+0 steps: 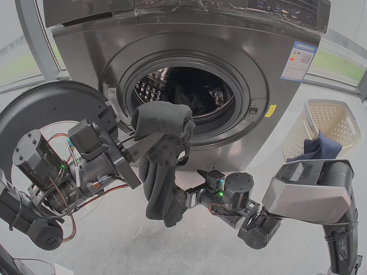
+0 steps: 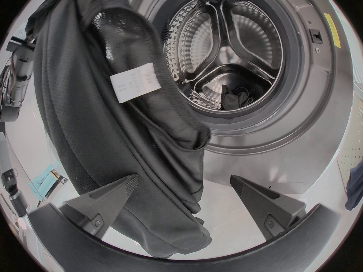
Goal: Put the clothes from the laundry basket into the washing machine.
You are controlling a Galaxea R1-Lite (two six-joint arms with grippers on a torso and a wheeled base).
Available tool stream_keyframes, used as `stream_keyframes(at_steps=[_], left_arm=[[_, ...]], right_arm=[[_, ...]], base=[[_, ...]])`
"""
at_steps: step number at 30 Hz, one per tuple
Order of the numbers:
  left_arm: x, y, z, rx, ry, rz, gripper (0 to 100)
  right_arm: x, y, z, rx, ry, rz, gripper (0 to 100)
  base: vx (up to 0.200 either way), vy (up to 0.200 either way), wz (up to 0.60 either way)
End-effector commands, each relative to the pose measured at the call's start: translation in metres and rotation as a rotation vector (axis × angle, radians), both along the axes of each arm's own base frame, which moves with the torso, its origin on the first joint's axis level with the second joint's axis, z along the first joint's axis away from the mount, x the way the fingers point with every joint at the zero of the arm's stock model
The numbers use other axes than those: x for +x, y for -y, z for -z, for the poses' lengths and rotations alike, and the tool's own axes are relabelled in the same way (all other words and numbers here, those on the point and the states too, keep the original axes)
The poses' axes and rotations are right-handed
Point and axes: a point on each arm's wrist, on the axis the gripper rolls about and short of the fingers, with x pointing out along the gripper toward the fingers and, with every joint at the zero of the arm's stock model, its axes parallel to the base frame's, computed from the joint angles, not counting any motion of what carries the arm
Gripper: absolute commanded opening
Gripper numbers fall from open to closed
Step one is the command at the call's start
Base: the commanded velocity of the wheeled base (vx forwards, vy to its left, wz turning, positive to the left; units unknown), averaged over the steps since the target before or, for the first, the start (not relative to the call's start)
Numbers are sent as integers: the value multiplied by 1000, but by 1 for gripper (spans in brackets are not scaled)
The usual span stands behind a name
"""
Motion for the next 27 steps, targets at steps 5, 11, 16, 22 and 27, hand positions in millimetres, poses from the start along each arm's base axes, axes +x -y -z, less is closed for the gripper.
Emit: stream_keyframes(at_steps=[5, 11, 16, 22, 27], left_arm=[[-1, 0, 0, 0, -1, 3, 0], [-3, 0, -2, -6, 1, 9, 0], [-3, 0, -1, -8, -5, 9, 0], [-2, -1, -1, -9, -4, 5, 0], [-2, -1, -2, -10, -3, 5, 0]], right_arm=[[33, 15, 12, 6, 12, 70, 100], [44, 12, 21, 6, 12, 78, 100], [44, 4, 18, 13, 20, 58, 100], [35, -5, 19, 12, 26, 3, 100], [33, -7, 18, 15, 38, -70, 100]], base=[[0, 0, 0], [0, 0, 0], [0, 0, 0], [0, 0, 0], [0, 0, 0]])
